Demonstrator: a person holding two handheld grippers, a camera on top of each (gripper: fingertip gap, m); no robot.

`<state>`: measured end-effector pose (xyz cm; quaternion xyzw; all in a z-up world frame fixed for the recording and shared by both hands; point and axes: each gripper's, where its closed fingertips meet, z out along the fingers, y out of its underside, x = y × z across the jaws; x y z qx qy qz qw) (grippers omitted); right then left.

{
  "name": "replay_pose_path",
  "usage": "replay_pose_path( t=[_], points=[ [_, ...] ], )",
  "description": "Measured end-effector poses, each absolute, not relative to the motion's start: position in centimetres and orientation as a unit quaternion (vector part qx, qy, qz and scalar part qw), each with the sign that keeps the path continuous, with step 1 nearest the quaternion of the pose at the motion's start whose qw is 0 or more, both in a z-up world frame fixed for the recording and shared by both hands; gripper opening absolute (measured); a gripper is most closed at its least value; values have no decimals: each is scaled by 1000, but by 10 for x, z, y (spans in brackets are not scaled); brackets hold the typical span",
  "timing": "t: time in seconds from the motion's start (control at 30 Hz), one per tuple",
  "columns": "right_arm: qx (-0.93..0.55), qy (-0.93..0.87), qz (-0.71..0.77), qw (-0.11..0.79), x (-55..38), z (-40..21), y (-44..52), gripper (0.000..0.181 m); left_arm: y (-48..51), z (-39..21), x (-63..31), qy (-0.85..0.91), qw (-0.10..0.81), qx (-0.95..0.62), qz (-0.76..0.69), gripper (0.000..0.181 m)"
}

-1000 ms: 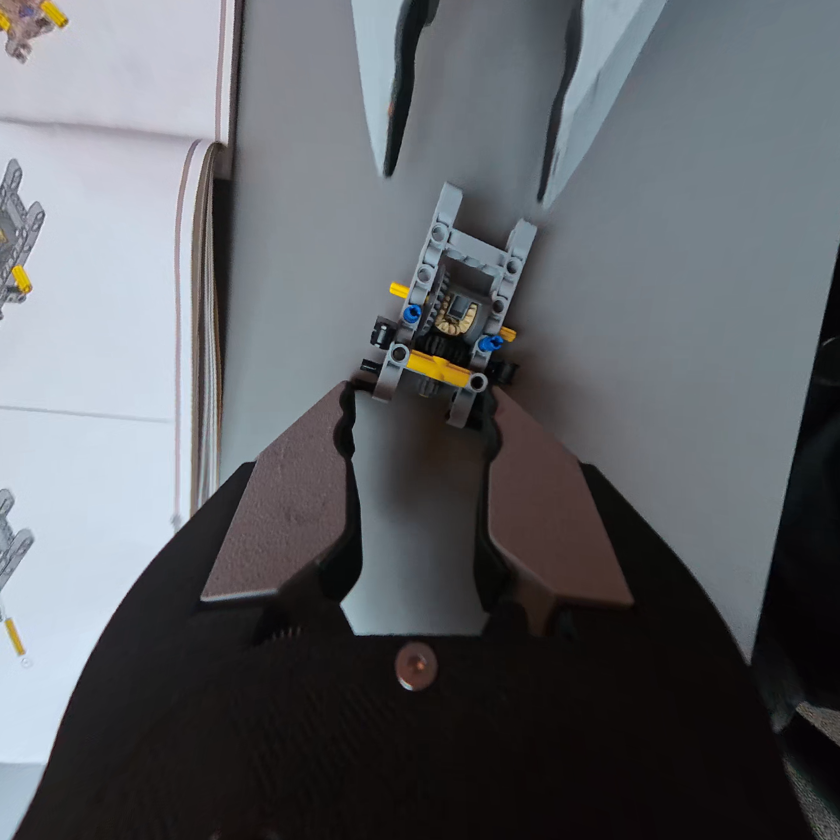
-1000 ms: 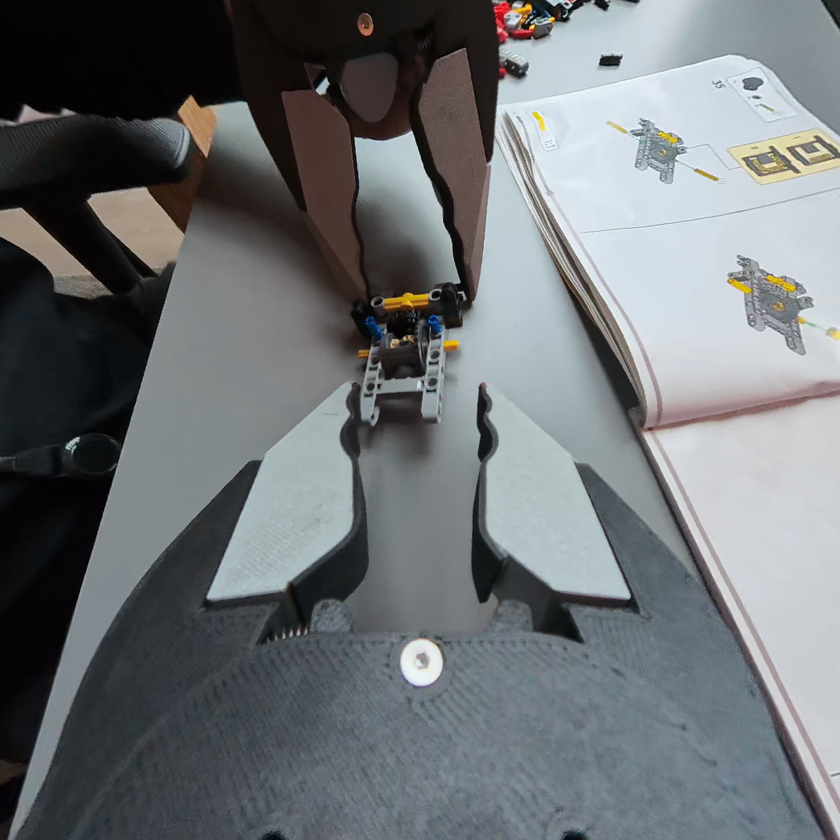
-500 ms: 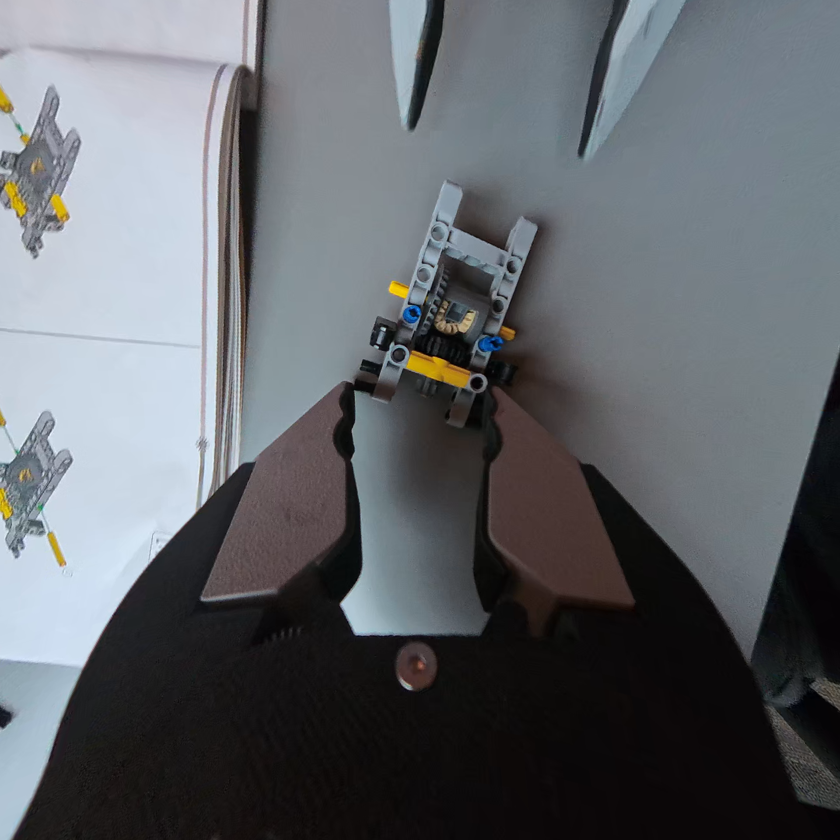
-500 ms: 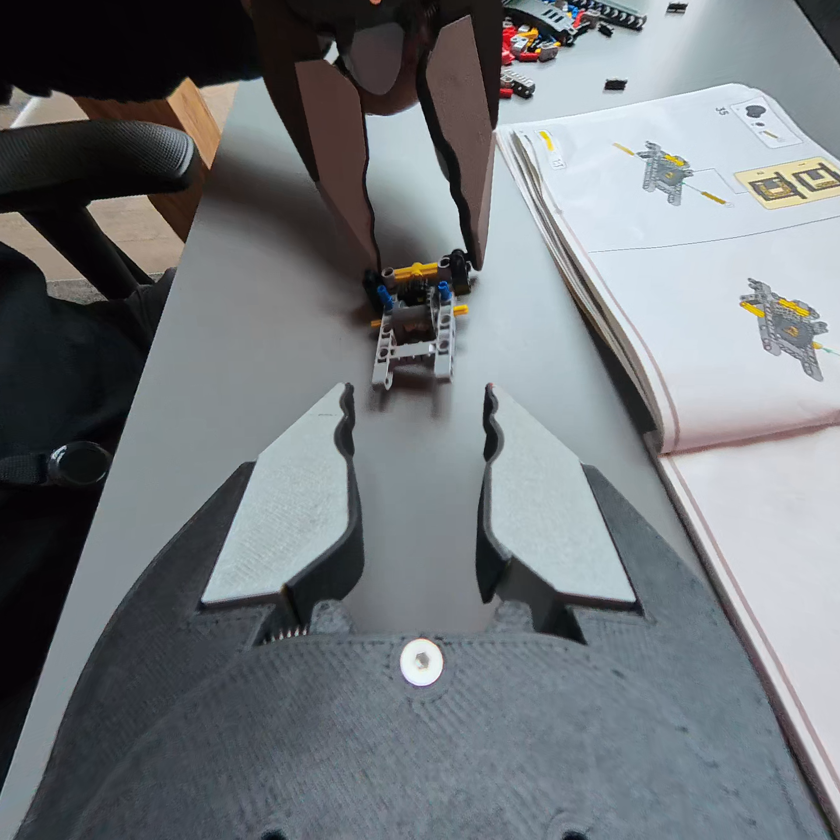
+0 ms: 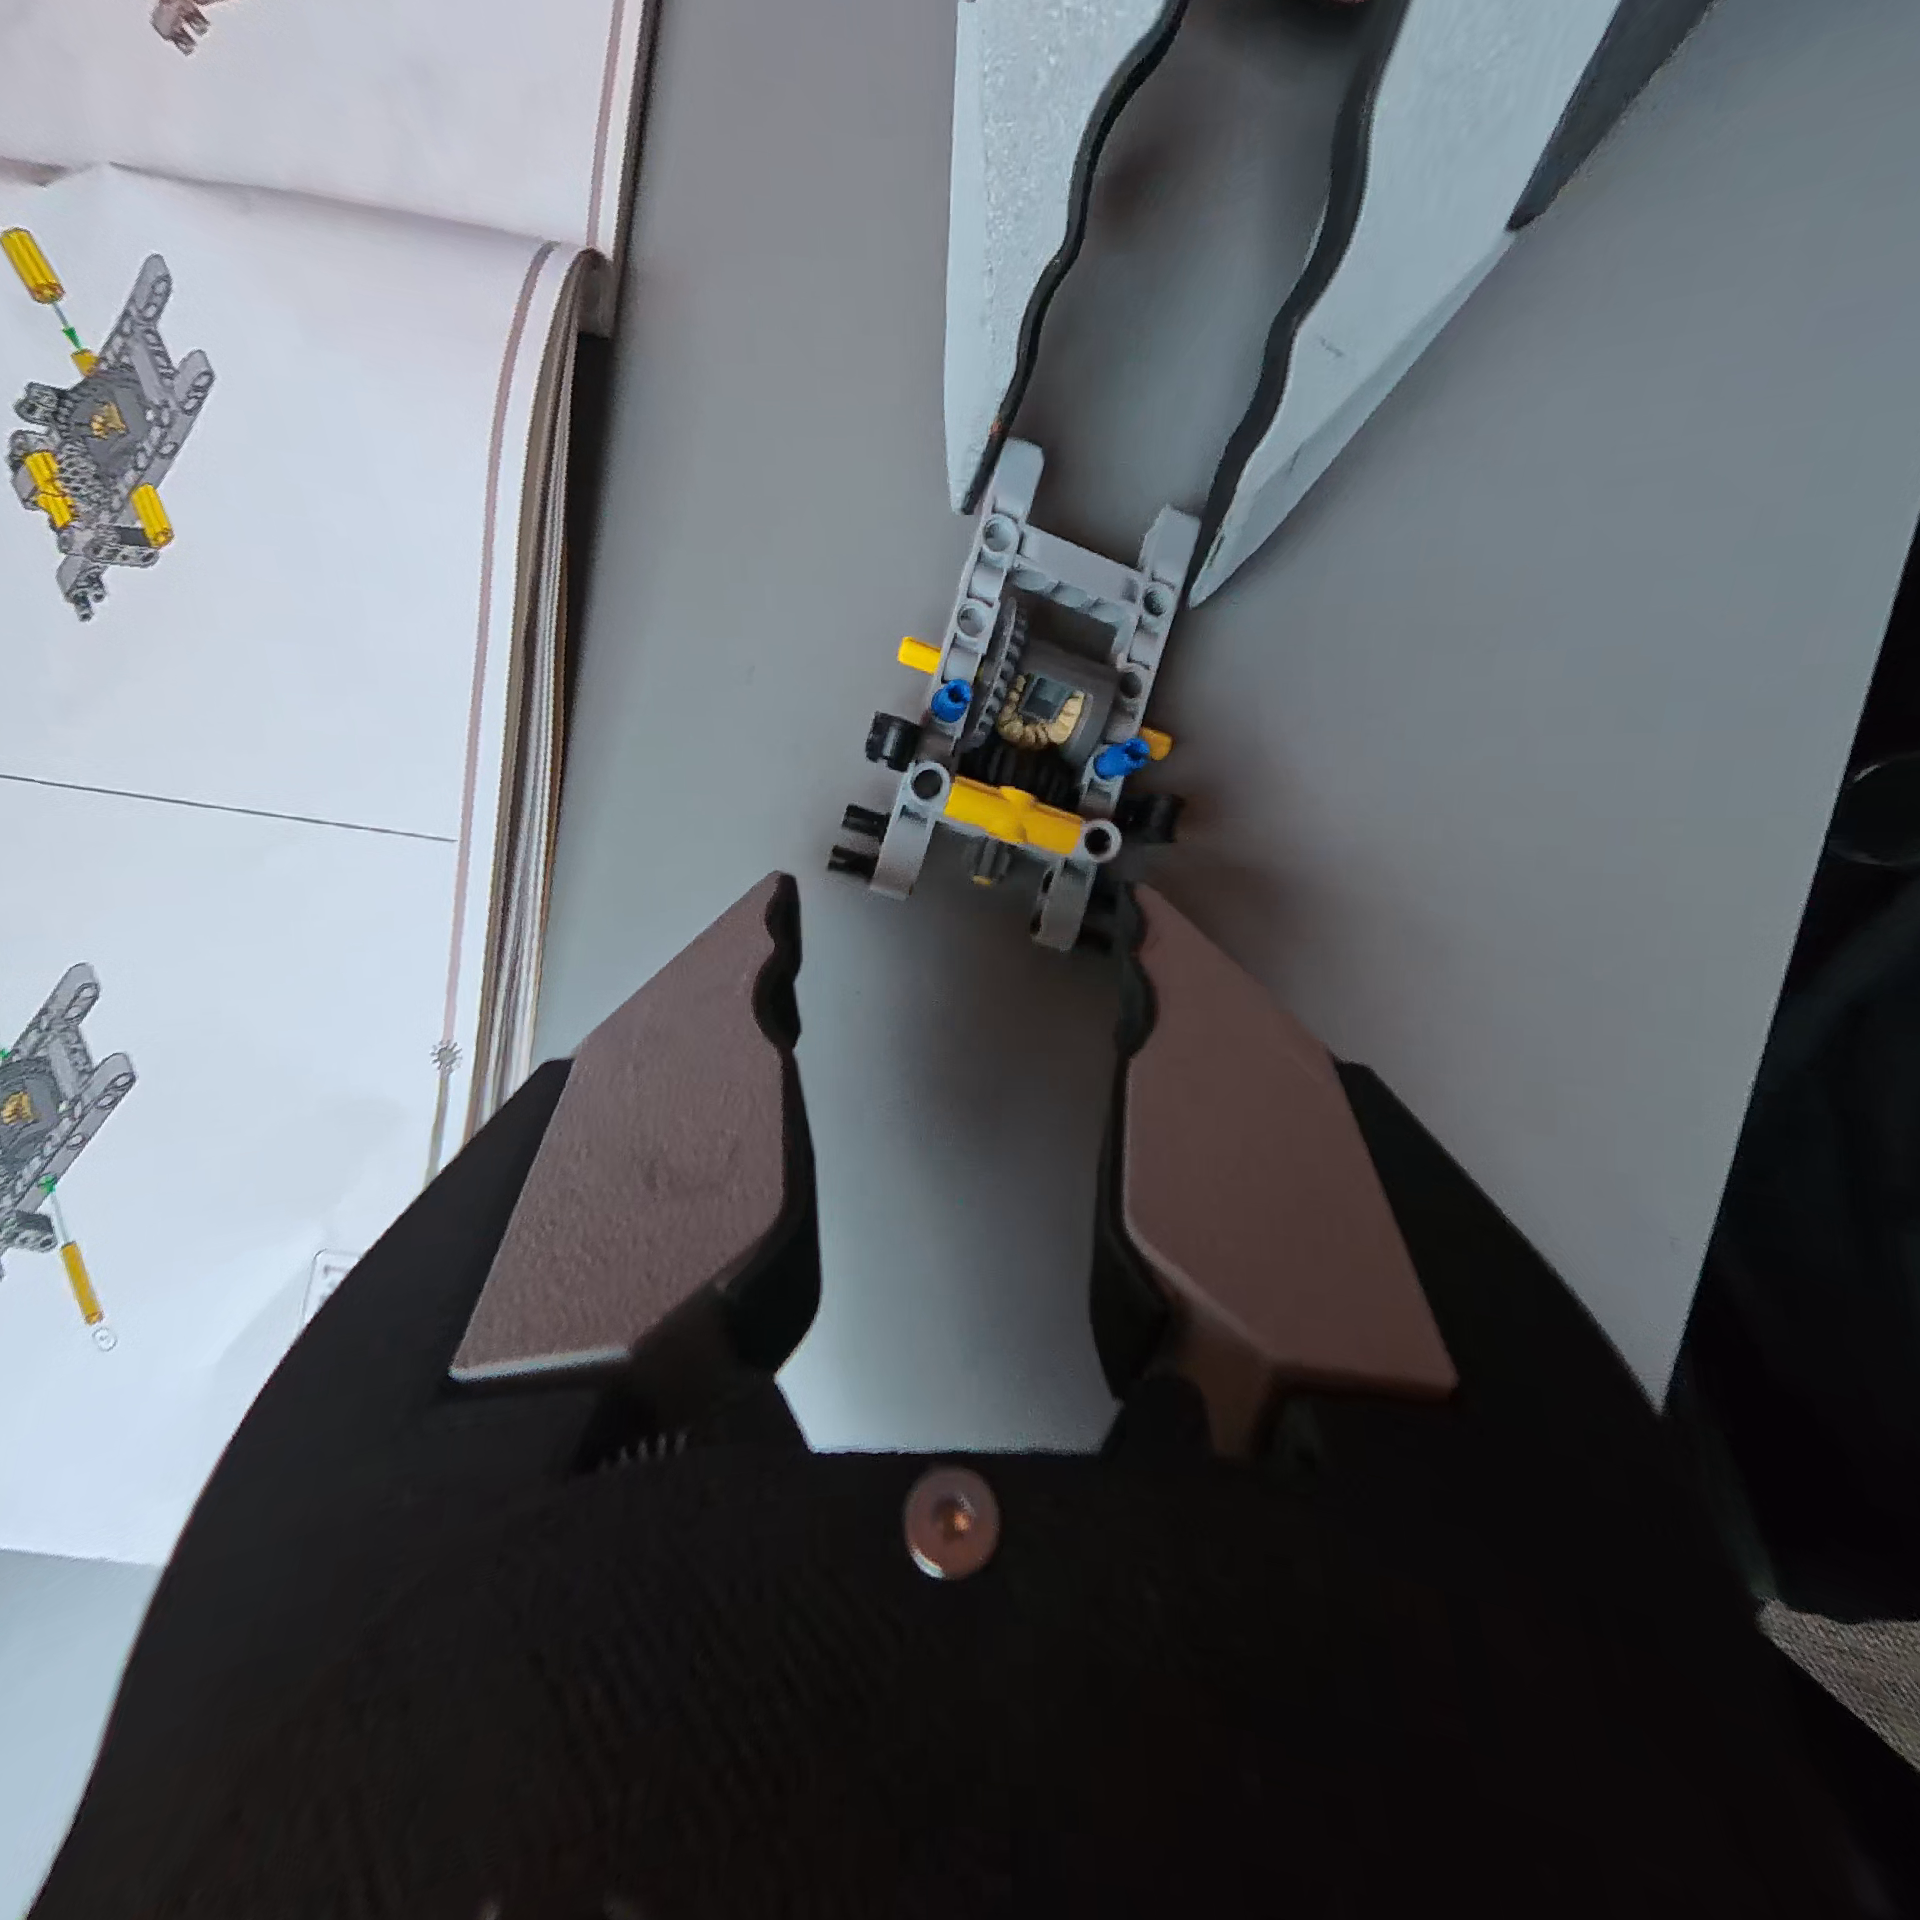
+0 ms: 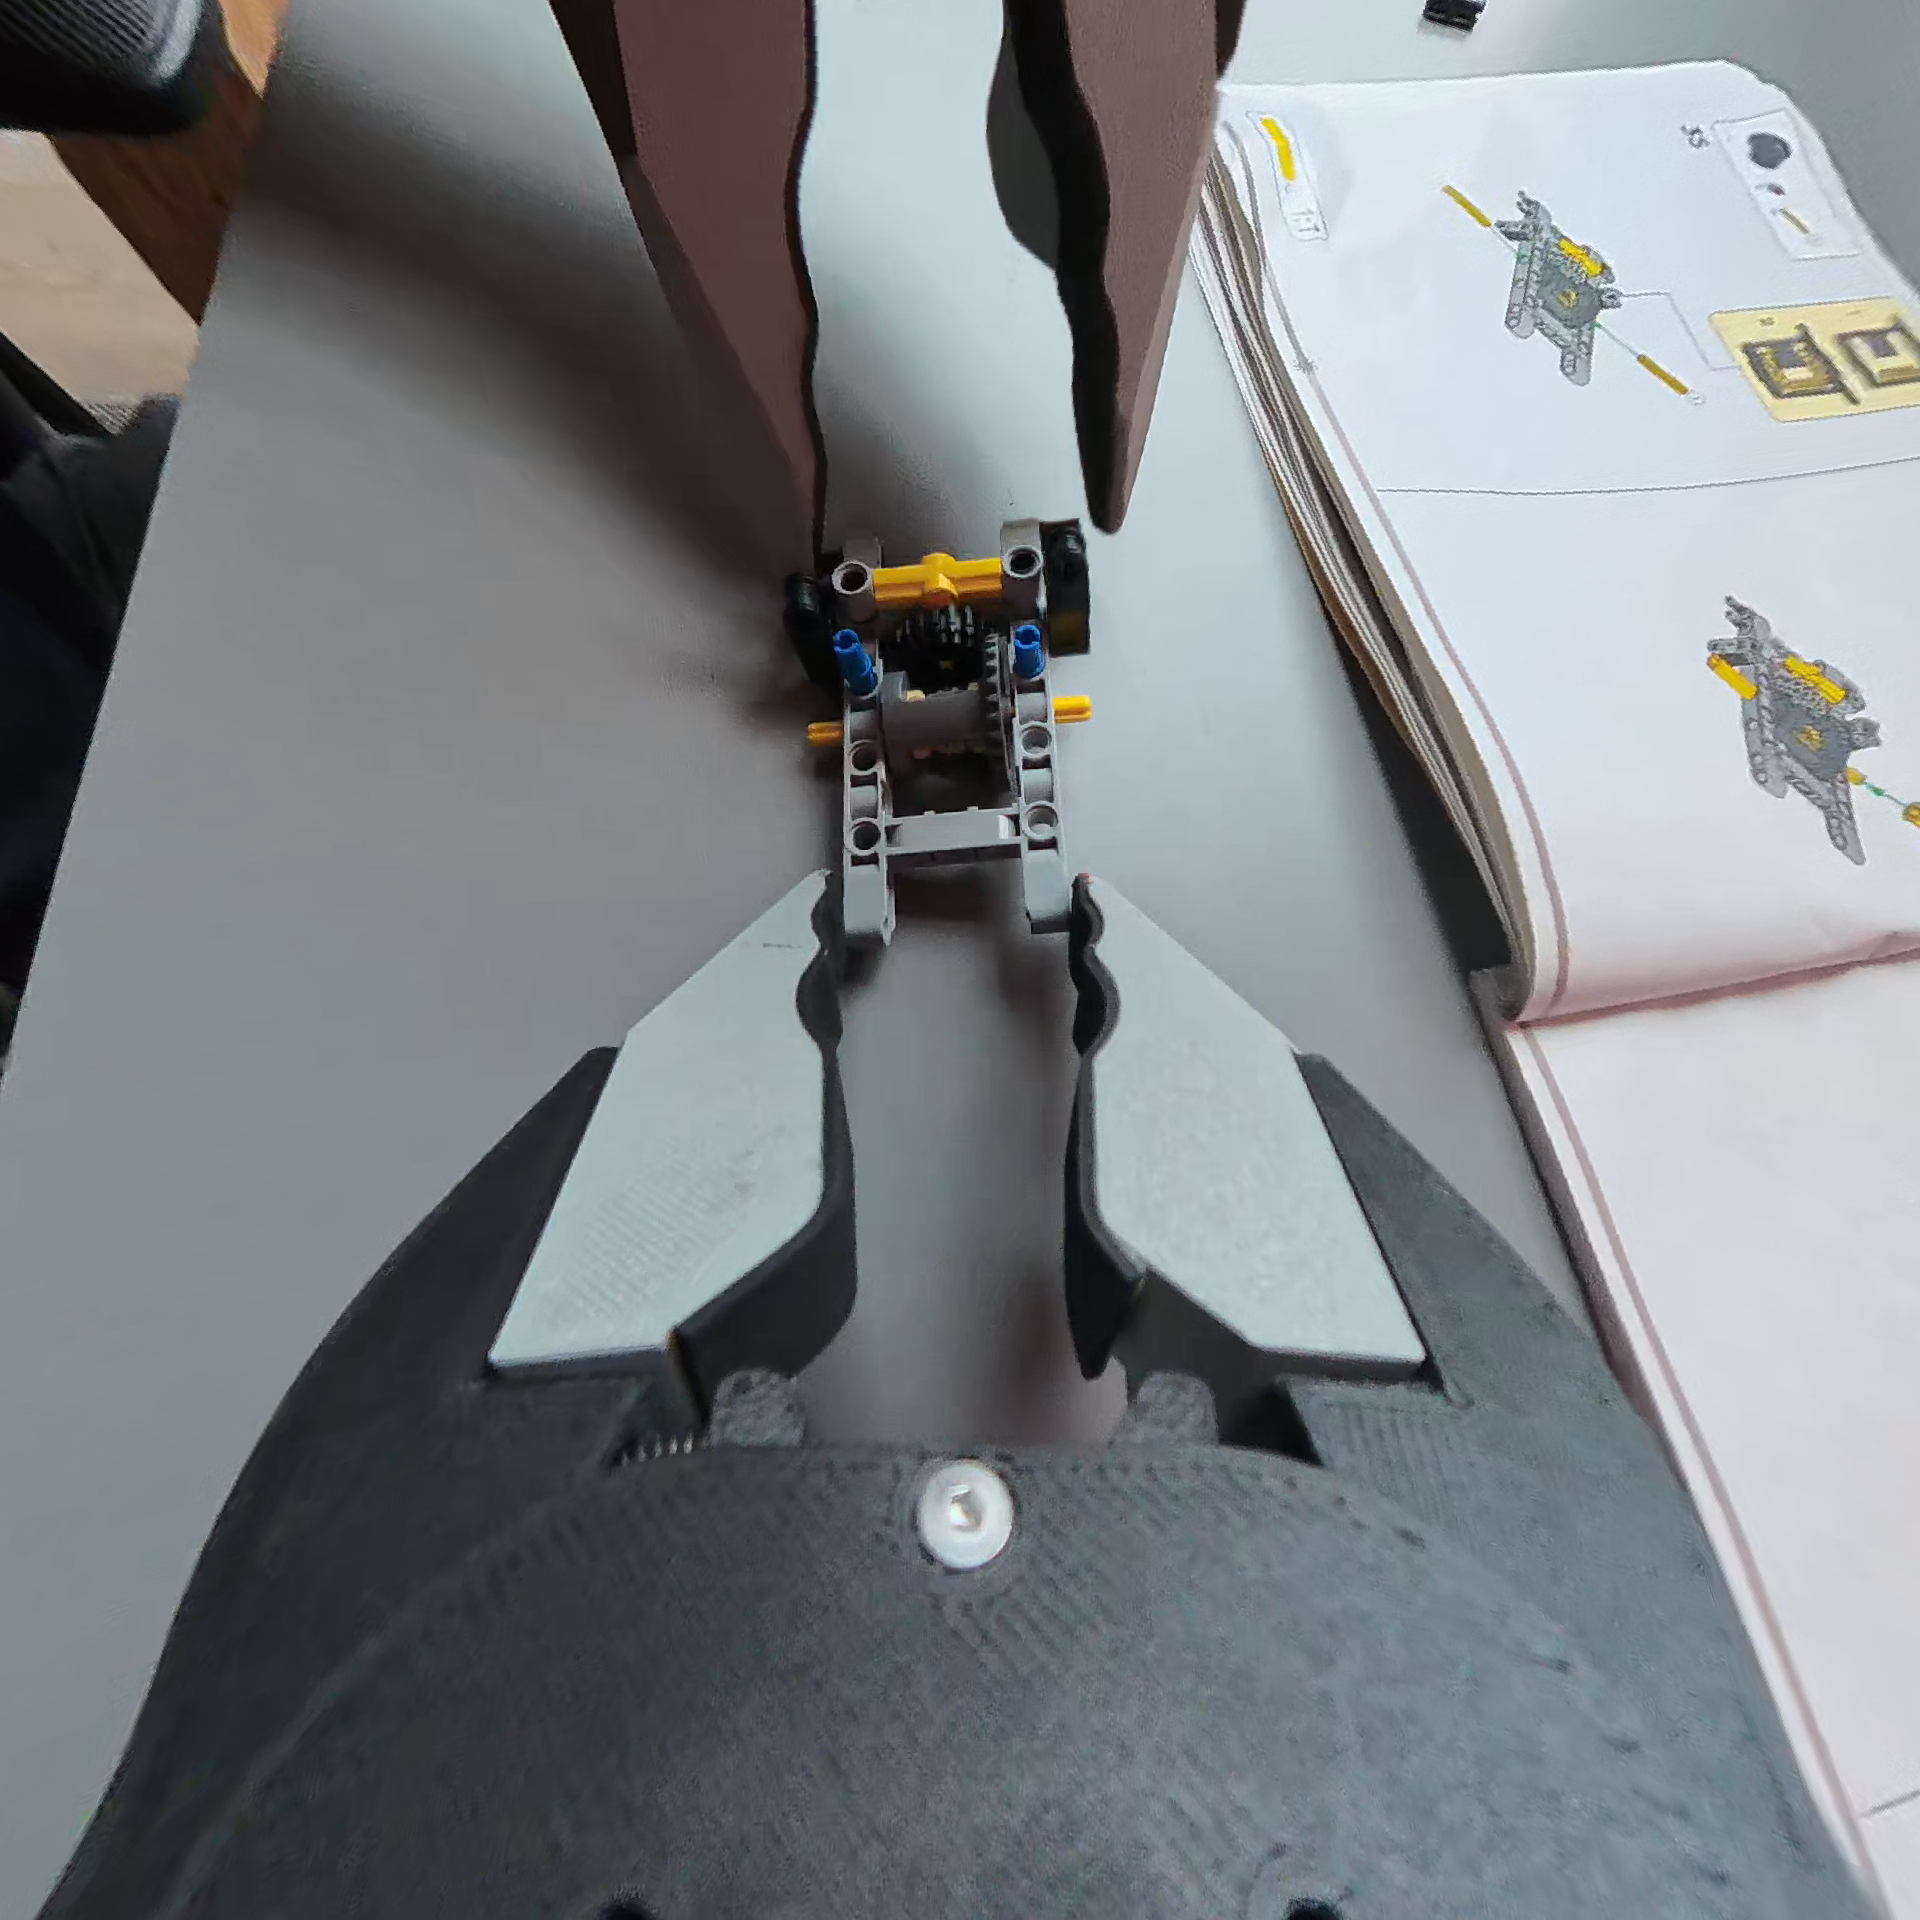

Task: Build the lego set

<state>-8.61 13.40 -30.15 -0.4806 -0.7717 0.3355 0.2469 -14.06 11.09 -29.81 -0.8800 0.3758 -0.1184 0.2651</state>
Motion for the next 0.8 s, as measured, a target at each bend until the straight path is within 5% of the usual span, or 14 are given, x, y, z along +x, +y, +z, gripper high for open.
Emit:
replay_pose_path(
  t=[0.33,0.8],
  points=[
    [-519,-718,435,162,-80,-288,136,40,108,-302,-135,419,298,-849,-119,59],
    [-499,-741,406,193,-76,-292,141,41,112,-303,-133,424,359,-812,-181,56]
  ],
)
